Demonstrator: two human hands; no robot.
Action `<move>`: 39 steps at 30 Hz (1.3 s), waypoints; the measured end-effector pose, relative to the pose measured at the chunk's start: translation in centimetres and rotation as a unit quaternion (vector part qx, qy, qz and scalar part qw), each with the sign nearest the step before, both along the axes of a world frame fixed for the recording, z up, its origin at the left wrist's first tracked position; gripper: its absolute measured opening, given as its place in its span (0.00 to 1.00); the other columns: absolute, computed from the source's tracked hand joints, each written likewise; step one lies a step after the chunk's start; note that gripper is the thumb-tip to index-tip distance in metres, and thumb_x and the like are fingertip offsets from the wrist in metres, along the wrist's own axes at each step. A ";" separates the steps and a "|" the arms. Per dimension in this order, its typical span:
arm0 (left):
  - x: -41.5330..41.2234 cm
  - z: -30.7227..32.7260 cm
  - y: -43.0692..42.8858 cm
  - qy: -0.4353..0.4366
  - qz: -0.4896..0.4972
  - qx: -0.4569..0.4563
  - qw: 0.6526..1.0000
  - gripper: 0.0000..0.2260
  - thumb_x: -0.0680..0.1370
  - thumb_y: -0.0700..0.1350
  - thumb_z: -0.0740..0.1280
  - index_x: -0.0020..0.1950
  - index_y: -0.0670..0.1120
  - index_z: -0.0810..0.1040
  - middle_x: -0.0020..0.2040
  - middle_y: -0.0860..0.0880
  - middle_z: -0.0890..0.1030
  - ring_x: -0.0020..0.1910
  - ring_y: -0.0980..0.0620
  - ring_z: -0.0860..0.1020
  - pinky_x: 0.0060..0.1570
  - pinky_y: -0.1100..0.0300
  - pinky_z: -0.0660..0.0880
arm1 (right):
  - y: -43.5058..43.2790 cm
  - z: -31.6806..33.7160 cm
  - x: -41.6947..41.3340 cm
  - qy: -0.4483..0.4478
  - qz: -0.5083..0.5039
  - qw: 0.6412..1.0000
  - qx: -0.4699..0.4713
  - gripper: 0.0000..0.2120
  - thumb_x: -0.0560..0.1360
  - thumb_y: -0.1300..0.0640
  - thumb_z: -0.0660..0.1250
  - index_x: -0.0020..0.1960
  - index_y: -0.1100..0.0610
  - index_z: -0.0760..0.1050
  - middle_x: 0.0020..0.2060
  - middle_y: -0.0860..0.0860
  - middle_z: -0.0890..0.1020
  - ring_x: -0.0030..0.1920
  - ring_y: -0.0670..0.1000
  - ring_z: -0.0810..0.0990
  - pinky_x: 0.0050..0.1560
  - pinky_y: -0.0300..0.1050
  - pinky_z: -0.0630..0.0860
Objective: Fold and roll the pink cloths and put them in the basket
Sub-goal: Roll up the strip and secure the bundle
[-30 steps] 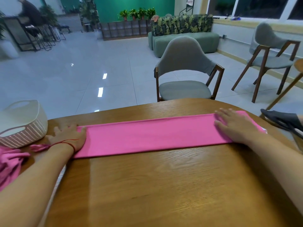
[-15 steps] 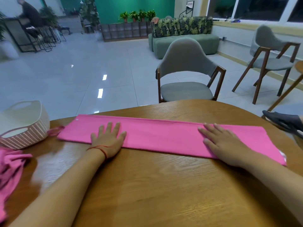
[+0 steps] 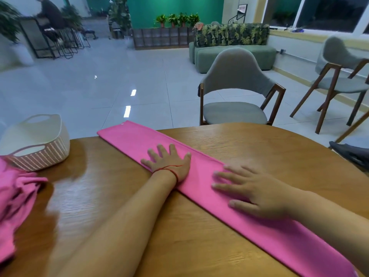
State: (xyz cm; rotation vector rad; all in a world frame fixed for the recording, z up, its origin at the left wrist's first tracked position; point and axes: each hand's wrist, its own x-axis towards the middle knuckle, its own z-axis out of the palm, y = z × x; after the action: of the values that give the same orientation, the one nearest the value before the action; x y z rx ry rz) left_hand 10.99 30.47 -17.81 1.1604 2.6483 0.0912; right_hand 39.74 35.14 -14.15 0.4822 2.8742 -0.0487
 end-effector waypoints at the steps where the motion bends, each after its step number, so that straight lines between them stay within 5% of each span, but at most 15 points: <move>1: -0.6 -0.6 0.0 0.004 -0.004 0.010 1.000 0.39 0.79 0.74 0.44 0.86 0.56 0.44 0.86 0.44 0.42 0.82 0.30 0.39 0.73 0.23 0.38 | -0.3 -0.5 -0.3 0.000 0.011 1.000 -0.014 0.28 0.86 0.32 0.45 0.82 0.27 0.38 0.83 0.33 0.37 0.83 0.41 0.32 0.84 0.58 0.40; 7: -5.5 -0.8 3.9 0.029 -0.108 0.027 0.993 0.39 0.77 0.77 0.43 0.85 0.62 0.43 0.86 0.49 0.41 0.84 0.36 0.41 0.75 0.26 0.39 | -3.2 -1.8 -4.8 0.024 -0.041 0.997 -0.055 0.32 0.84 0.28 0.44 0.81 0.30 0.30 0.82 0.38 0.30 0.80 0.43 0.23 0.80 0.60 0.27; 13: -11.7 -0.8 7.7 0.034 -0.180 0.013 0.983 0.34 0.79 0.75 0.43 0.83 0.66 0.44 0.86 0.55 0.43 0.85 0.43 0.43 0.77 0.30 0.41 | -4.5 -3.1 -11.9 0.075 -0.035 0.996 -0.024 0.40 0.82 0.25 0.43 0.86 0.42 0.34 0.84 0.45 0.31 0.81 0.49 0.24 0.79 0.60 0.25; 27: -17.5 0.1 12.7 0.000 -0.237 0.006 0.971 0.31 0.81 0.73 0.42 0.77 0.63 0.68 0.77 0.54 0.71 0.76 0.47 0.69 0.74 0.40 0.63 | -2.6 -5.2 -20.1 0.151 -0.097 0.981 -0.068 0.42 0.80 0.25 0.45 0.87 0.44 0.39 0.86 0.46 0.38 0.85 0.51 0.33 0.82 0.63 0.34; 31: -16.0 0.1 12.3 0.082 -0.217 0.028 0.972 0.28 0.83 0.68 0.43 0.81 0.63 0.62 0.82 0.55 0.64 0.81 0.48 0.60 0.76 0.32 0.52 | -2.7 -5.3 -20.2 0.155 -0.113 0.979 -0.072 0.42 0.80 0.25 0.46 0.87 0.43 0.41 0.86 0.46 0.39 0.85 0.52 0.35 0.83 0.63 0.36; 39: -9.4 -0.7 5.0 0.017 -0.235 0.036 0.971 0.24 0.86 0.63 0.45 0.83 0.67 0.49 0.85 0.60 0.48 0.85 0.44 0.45 0.79 0.34 0.39 | -8.4 -5.1 -17.6 0.152 -0.127 0.978 -0.067 0.41 0.80 0.25 0.46 0.87 0.42 0.41 0.86 0.48 0.40 0.85 0.56 0.35 0.82 0.67 0.35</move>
State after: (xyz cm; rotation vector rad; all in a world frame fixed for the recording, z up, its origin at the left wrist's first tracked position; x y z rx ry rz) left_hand 1.59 35.50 -18.53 1.7911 2.3369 0.0788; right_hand 22.15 26.75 -19.28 0.8819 3.0517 -0.3872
